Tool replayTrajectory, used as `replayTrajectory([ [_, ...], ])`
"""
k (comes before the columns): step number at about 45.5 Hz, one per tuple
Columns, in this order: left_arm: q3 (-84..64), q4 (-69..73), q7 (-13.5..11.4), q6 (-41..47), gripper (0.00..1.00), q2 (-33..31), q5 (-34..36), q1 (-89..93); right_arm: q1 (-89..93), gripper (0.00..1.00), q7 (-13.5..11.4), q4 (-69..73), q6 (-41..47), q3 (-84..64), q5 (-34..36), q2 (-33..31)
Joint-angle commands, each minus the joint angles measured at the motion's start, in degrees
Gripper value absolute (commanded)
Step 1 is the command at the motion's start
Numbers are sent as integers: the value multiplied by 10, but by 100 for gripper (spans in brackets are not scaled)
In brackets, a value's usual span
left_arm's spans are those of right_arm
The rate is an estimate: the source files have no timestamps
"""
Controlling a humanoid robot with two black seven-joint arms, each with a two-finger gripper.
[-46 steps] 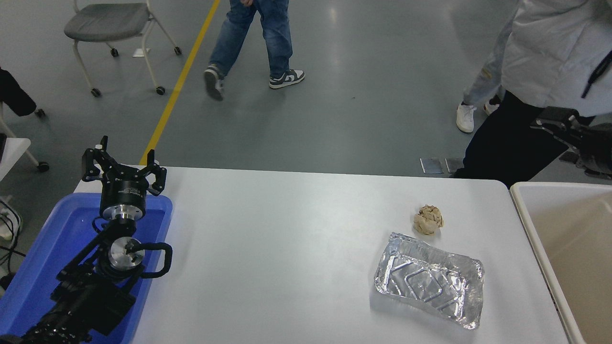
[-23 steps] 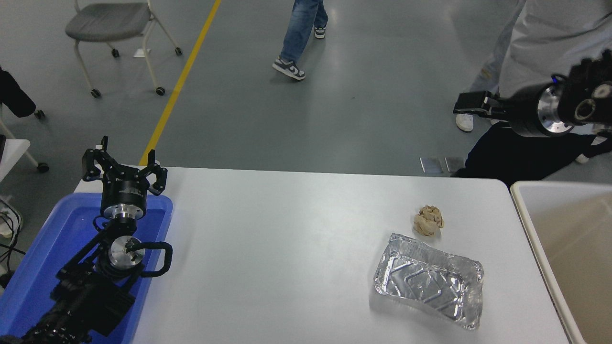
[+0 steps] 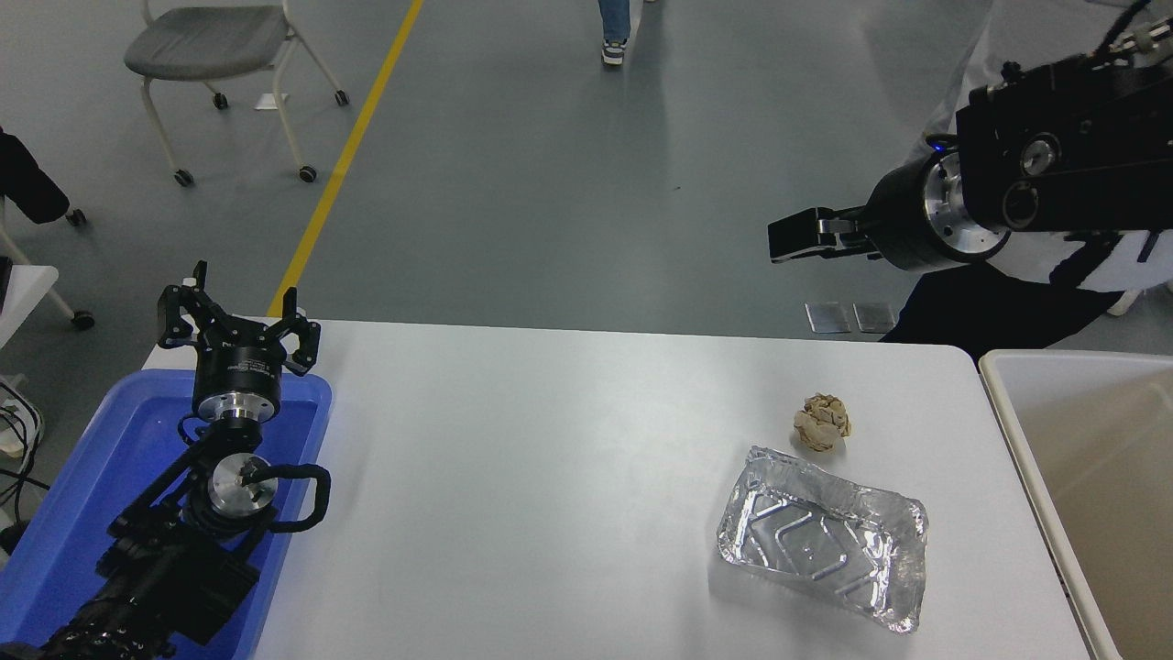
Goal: Pick up paper cup place in dustbin
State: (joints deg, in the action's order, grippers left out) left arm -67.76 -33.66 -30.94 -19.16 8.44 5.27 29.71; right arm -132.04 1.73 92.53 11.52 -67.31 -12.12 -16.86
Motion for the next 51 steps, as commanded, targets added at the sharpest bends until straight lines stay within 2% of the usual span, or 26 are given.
replayTrajectory([
  [1,0,0,0,0,99,0,0,0,-19,100,2,43,73,-15,3,16],
  [20,0,0,0,0,99,1,0,0,-44,100,4,56,212,-40,16,-15],
  [31,0,0,0,0,99,1,0,0,-41,100,3,57,219,-42,75,-26],
  [51,0,0,0,0,99,1,0,0,-48,100,4,63,237,-44,74,-17],
])
